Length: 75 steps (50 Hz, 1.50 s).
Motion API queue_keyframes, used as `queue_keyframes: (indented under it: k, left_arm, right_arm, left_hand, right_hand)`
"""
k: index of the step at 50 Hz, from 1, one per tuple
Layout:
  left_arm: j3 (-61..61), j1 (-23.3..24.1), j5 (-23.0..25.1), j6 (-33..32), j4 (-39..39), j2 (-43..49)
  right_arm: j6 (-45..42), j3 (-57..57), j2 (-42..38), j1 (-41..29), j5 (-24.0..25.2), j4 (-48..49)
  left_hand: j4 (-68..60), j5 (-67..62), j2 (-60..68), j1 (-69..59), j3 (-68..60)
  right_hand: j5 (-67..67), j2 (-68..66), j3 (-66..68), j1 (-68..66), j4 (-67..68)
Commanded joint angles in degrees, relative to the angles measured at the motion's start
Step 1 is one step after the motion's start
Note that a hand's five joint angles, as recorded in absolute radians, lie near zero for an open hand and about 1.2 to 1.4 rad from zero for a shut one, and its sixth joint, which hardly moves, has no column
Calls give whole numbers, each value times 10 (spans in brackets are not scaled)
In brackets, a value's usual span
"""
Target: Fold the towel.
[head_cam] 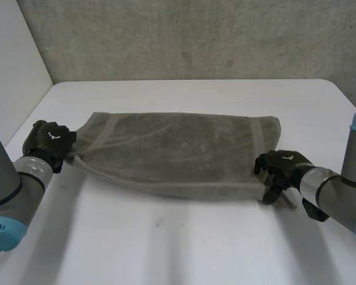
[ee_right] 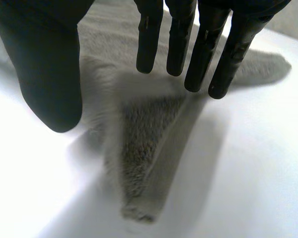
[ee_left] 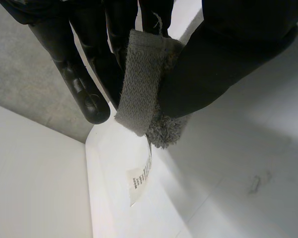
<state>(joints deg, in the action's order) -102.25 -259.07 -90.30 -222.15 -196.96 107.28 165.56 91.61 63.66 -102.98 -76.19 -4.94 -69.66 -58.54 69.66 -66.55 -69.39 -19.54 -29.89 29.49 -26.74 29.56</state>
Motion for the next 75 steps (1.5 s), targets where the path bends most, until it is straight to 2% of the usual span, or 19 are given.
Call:
queue_keyframes:
  k: [1,6,8,13,22,28,30,33,38,44,49,52,61,64,68,71,73,74,75]
  left_arm:
    - [-1,-7,4,29,3,-1]
    - [-4,-6,4,30,3,-2]
    - [-5,-5,3,31,4,-2]
    - [-10,0,2,58,6,-7]
    - [-13,1,2,73,30,-24]
    - [-13,1,1,74,67,-77]
    - [-12,1,0,74,83,-101]
    - [-9,3,0,85,119,-158]
    - [7,4,0,130,165,-256]
    - [58,-2,0,175,211,-330]
    - [79,-1,-1,176,242,-311]
    - [85,1,0,175,245,-255]
    - [153,16,-1,173,247,-18]
    - [179,19,-1,172,247,26]
    - [281,36,-11,167,240,123]
    - [347,38,-19,165,207,148]
    - [390,45,-20,171,111,151]
    - [391,45,-20,171,111,151]
    - [399,54,-20,167,38,145]
  right_arm:
    - [8,57,5,38,18,20]
    - [8,74,7,44,35,36]
    - [9,77,7,47,38,40]
    - [0,81,0,47,47,39]
    - [-2,77,20,50,50,38]
    - [-31,63,134,66,49,23]
    - [-82,42,200,68,45,-9]
    - [-109,28,230,68,45,-36]
    - [-176,-84,334,68,42,-163]
    - [-186,-178,344,67,39,-235]
    - [-208,-222,333,68,39,-273]
    - [-230,-224,288,61,32,-273]
    - [-253,-237,88,-5,-25,-263]
    - [-256,-282,-15,-20,-46,-230]
    - [-262,-337,-72,-26,-53,-210]
    - [-257,-412,-114,-33,-74,-185]
    - [-254,-489,-122,-47,-115,-120]
    - [-254,-489,-122,-47,-115,-119]
    - [-250,-512,-113,-56,-135,-61]
  left_hand:
    - [-103,-115,103,-134,-106]
    - [-103,-115,103,-134,-106]
    - [-103,-115,103,-134,-106]
    - [-103,-115,103,-134,-106]
    - [-103,-115,103,-134,-106]
    - [-103,-115,103,-134,-106]
    - [-103,-115,103,-134,-106]
    - [-103,-115,103,-134,-106]
    - [-103,-115,103,-134,-106]
    - [-103,-115,103,-134,-106]
    - [-103,-115,103,-134,-106]
    - [-103,-115,103,-134,-106]
    - [-103,-115,103,-134,-106]
    - [-103,-115,103,-134,-106]
    - [-103,-115,103,-134,-106]
    - [-103,-115,103,-134,-106]
    - [-103,-115,103,-134,-106]
    - [-103,-115,103,-134,-106]
    - [-103,-115,103,-134,-106]
  right_hand:
    - [-38,-34,38,-66,37]
    - [-130,-127,131,-158,130]
    - [-331,-327,331,-359,331]
    - [-504,-500,504,-532,504]
    - [-505,-501,505,-533,504]
    - [-505,-501,505,-533,504]
    - [-505,-501,505,-533,504]
    - [-505,-501,505,-533,504]
    - [-505,-501,505,-533,504]
    - [-505,-501,505,-533,504]
    - [-505,-501,505,-533,504]
    - [-505,-501,505,-533,504]
    - [-505,-501,505,-533,504]
    - [-505,-501,505,-533,504]
    - [-505,-501,505,-533,504]
    - [-505,-501,505,-533,504]
    - [-505,-501,505,-533,504]
    - [-505,-501,505,-533,504]
    - [-505,-501,505,-533,504]
